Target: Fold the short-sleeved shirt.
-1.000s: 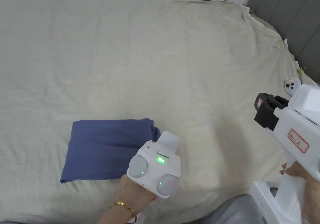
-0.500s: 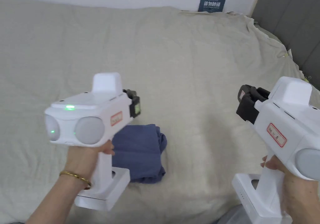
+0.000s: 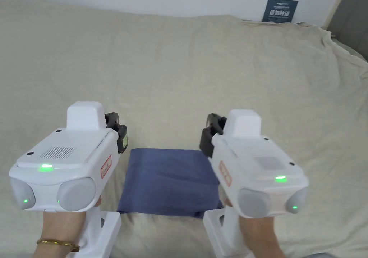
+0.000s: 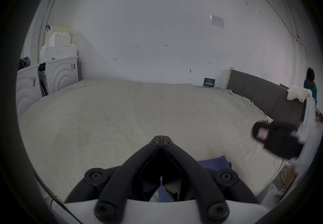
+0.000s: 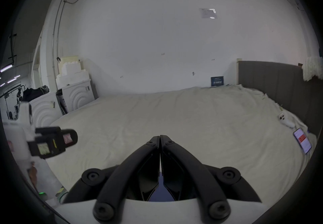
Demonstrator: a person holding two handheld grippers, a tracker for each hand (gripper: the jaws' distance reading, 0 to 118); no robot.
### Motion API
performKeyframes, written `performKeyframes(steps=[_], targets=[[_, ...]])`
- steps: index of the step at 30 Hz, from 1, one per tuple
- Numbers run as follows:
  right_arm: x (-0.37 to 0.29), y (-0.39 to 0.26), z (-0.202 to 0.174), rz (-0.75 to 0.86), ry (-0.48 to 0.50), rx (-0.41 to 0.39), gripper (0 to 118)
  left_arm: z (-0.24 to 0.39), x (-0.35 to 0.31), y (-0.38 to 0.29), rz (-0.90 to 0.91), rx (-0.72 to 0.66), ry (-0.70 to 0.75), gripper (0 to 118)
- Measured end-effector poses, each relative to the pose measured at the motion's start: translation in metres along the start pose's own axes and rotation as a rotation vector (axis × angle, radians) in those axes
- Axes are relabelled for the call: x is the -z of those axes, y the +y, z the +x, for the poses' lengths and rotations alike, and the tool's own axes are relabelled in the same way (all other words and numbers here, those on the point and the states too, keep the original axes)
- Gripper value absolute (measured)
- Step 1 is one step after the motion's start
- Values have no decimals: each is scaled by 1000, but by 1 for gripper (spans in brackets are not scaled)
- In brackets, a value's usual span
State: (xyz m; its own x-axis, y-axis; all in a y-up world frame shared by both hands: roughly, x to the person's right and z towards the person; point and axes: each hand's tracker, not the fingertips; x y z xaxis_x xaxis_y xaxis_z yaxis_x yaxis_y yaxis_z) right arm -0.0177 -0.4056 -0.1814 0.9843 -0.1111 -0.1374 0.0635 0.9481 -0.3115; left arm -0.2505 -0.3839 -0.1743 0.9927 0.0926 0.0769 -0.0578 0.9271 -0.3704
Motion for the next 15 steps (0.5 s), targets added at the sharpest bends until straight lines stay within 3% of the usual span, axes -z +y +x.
performKeyframes(steps=[5,9,12,15], targets=[[37,-59,-27,-129,38,-6,0,-15,-1,-8,-29,-25,20,0],[53,-97,-36,-238,33,-49,0,-24,4,-13,-67,-20,32,0],[59,-123,-34,-321,28,-36,0,-31,10,-17,-93,-36,28,0],[54,-133,-42,-243,13,-135,0,-37,18,-19,-126,-60,15,0]])
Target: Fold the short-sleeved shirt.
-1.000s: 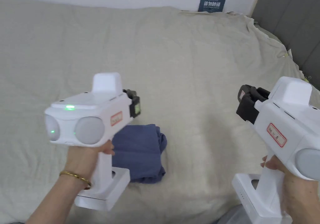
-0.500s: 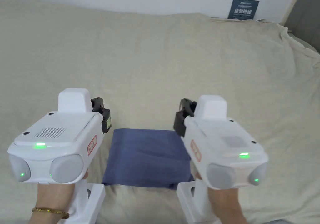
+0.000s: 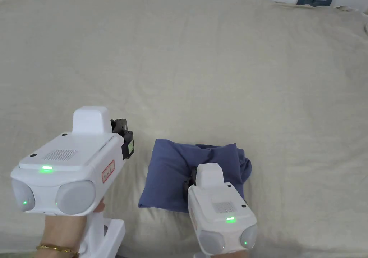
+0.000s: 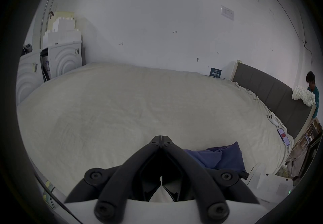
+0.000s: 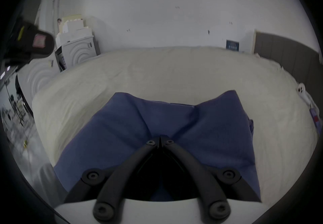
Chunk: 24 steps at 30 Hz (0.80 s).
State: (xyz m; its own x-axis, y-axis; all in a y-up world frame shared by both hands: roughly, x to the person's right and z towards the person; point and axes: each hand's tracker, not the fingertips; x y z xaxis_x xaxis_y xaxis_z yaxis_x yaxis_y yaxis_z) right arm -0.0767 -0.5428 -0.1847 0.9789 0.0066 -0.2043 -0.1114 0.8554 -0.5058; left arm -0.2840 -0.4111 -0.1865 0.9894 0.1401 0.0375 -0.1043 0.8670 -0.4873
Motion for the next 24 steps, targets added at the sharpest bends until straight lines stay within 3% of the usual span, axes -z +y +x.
performKeyframes(steps=[2,5,8,9,12,16,20,24], targets=[[1,4,-2,-38,-5,26,0,-8,8,3,-69,-34,-53,4],[2,2,9,-42,25,126,0,-23,23,14,-175,-114,-139,16],[2,4,9,-48,28,110,0,-38,47,27,-316,-237,-316,103],[2,5,9,-50,29,112,0,-42,57,29,-379,-272,-387,118],[2,4,14,-54,42,156,0,-51,87,37,-606,-335,-521,118],[2,5,16,-58,51,173,0,-49,125,24,-786,-361,-515,118],[2,5,18,-60,58,185,0,-56,148,6,-907,-505,-625,98],[3,6,20,-61,69,201,0,-53,156,-15,-952,-498,-659,93]])
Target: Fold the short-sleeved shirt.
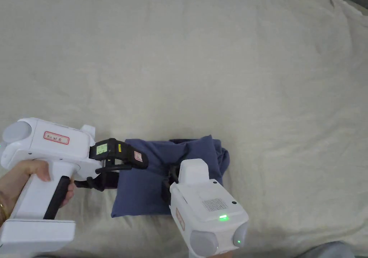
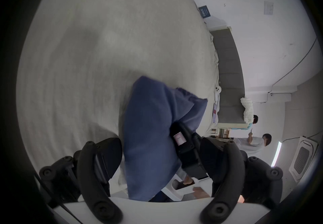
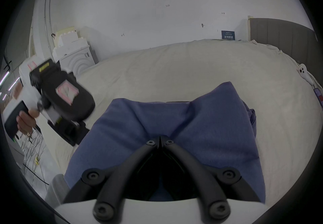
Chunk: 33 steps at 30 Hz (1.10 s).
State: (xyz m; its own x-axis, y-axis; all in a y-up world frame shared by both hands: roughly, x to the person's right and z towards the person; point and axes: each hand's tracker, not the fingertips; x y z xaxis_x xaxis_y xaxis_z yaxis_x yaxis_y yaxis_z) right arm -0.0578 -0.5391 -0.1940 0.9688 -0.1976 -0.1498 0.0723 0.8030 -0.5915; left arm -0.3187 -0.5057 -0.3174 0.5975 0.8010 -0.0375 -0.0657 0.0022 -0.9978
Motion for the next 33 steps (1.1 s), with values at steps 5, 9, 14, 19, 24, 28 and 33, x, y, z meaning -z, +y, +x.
performKeyframes(steps=[5,9,14,19,24,28,33], targets=[[1,2,2,-6,10,41,0,2,11,-4,-32,28,-42,58],[4,3,3,-16,11,46,0,3,24,-8,-8,44,102,23],[3,9,5,-31,26,41,0,25,18,-16,28,102,179,19],[-35,45,17,22,89,56,0,56,-5,-20,38,200,231,18],[-101,95,32,184,67,-2,0,62,-66,-15,104,273,406,18],[-125,118,43,233,27,-37,0,37,-132,-7,169,198,556,18],[-126,127,47,247,-16,-32,0,-7,-216,6,270,77,822,18]])
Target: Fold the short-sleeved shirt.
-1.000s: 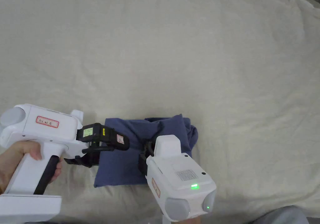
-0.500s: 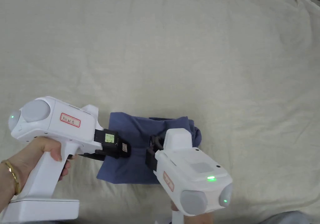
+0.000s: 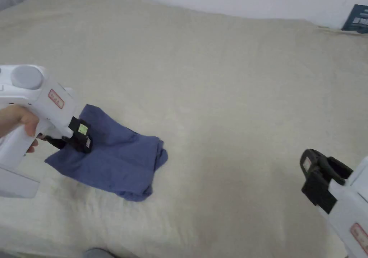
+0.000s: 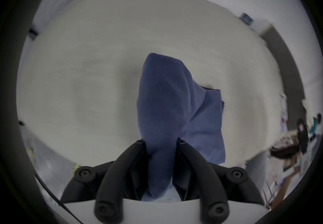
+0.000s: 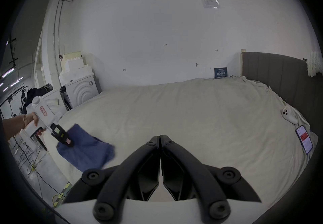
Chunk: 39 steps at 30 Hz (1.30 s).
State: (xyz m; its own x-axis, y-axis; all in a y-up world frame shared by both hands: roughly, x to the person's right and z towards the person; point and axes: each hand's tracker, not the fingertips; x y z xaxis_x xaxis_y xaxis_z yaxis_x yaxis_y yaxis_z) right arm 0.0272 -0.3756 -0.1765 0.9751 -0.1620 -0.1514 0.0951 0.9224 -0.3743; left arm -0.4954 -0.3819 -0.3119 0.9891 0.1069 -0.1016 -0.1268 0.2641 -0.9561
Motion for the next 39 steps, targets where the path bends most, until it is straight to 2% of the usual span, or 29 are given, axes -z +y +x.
performKeyframes(steps=[2,9,12,16,17,19,21,22,25,28,29,34,37,39], targets=[[1,0,0,1,-9,27,0,-34,-3,10,5,-38,105,18],[11,4,5,-14,-99,34,0,-127,-2,43,42,-108,498,18],[17,10,7,-19,-165,23,0,-163,7,53,65,-120,618,18],[27,17,7,-27,-184,7,0,-205,24,55,64,-97,760,19],[30,18,6,-29,-189,1,0,-213,28,54,66,-107,790,23],[35,20,4,-28,-197,-19,0,-224,31,51,93,-107,828,55],[38,22,9,-18,-207,-18,0,-228,30,46,132,-108,860,99],[40,25,13,-16,-202,-10,0,-229,27,45,138,-108,869,110],[37,33,18,10,-204,0,0,-219,14,42,276,-106,933,112],[26,42,21,30,-186,-23,0,-189,-12,41,442,-73,909,111],[21,45,23,39,-190,-46,0,-175,-22,40,511,-61,862,109],[-3,62,39,74,-156,-47,0,-87,-73,39,786,-57,666,107],[-17,69,46,106,-161,-96,0,-24,-98,30,961,-24,570,107],[-25,74,53,122,-149,-92,0,15,-113,23,1051,31,498,107]])
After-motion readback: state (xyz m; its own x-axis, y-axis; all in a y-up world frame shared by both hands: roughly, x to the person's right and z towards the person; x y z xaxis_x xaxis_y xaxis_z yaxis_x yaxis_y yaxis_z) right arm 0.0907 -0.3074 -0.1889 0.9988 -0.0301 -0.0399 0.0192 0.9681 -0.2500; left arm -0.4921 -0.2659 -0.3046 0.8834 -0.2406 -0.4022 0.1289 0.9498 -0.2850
